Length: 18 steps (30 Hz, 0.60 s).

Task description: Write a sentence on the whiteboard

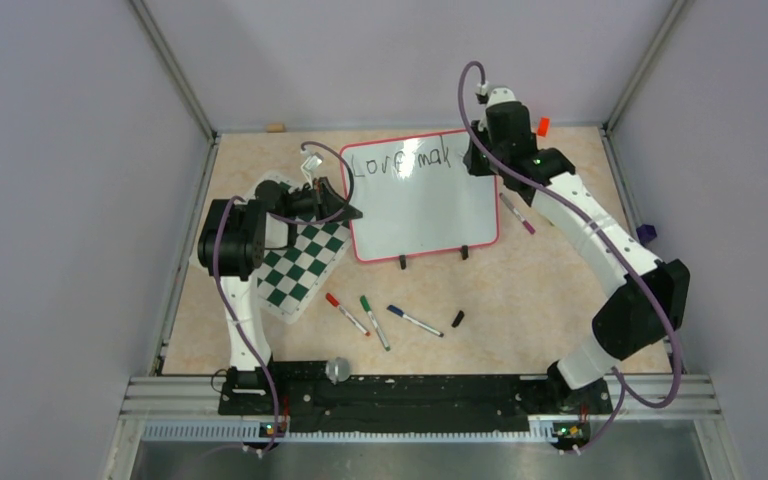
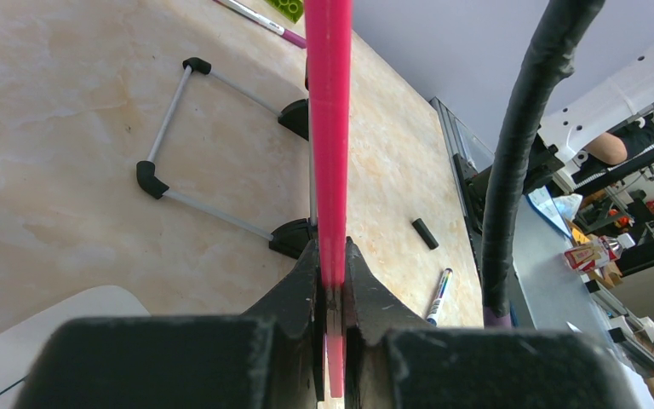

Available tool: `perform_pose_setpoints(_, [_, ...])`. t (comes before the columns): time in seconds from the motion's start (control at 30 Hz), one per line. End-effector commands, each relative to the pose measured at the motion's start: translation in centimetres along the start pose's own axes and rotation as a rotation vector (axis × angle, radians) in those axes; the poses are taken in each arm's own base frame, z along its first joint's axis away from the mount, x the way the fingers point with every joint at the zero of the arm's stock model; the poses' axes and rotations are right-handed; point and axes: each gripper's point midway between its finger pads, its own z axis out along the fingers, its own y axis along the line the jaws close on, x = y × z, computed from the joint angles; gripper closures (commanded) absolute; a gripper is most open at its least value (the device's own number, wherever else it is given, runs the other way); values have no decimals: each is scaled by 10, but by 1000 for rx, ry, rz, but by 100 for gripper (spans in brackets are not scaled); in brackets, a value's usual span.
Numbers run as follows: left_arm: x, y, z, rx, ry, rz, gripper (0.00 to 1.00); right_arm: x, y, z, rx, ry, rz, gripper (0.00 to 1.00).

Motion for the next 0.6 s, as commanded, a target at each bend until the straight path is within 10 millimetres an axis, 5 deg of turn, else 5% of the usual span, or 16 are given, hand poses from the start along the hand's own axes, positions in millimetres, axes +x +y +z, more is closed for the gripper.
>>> perform_pose_setpoints(0.0, [-6,-5,3,36,17,176,100,-27,13,-1,-45,-66,25,100])
perform_pose_setpoints(0.5, [-6,-5,3,35,15,173,100,-21,12,8,-36,-50,29,100])
perform_pose_setpoints(0.53, [-73,-85,5,66,-6,448,100,-20,12,9,-33,-47,29,100])
perform_pose_setpoints(0.57, [-16,-14,4,39,13,208,100,-19,12,10,-31,-44,29,100])
